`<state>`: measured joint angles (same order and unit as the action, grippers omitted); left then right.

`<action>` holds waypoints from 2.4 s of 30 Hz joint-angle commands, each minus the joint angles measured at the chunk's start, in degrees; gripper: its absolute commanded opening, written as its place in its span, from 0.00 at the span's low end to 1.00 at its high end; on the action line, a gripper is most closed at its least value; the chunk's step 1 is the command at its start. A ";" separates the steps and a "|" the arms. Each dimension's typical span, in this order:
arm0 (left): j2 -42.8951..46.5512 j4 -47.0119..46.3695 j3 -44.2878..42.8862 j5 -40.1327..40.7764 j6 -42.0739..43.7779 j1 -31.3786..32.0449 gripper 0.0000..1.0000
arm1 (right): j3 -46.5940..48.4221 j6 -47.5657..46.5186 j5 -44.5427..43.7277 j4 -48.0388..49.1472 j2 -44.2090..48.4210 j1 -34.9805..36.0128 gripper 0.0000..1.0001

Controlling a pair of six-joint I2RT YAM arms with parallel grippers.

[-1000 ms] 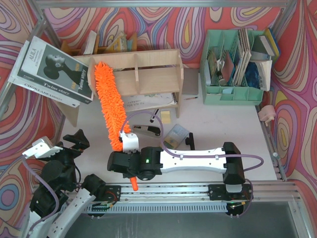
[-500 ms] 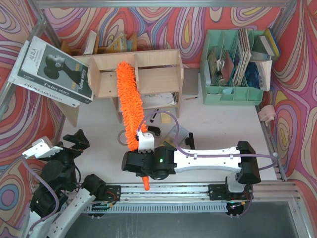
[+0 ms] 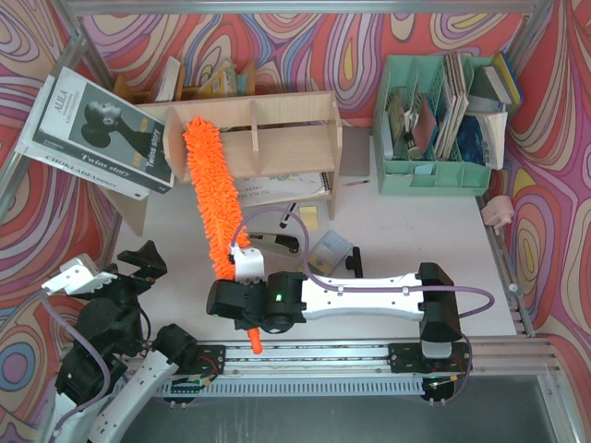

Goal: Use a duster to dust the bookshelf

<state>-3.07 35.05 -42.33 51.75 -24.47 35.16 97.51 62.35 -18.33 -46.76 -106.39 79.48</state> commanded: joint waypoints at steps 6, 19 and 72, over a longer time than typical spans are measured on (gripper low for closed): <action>0.30 0.15 -0.52 0.87 -0.32 -0.26 0.98 | -9.54 8.72 -5.68 0.05 9.68 -0.38 0.00; 0.34 0.20 -0.48 0.98 -0.40 -0.26 0.98 | 1.70 -3.57 0.50 2.19 -0.40 -0.30 0.00; -0.36 0.02 -0.50 1.10 -0.23 -0.26 0.98 | -6.62 -7.48 -2.63 12.07 8.13 1.03 0.00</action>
<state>-3.07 35.03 -42.33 51.77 -24.67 35.16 91.26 55.27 -17.98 -35.53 -99.92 80.03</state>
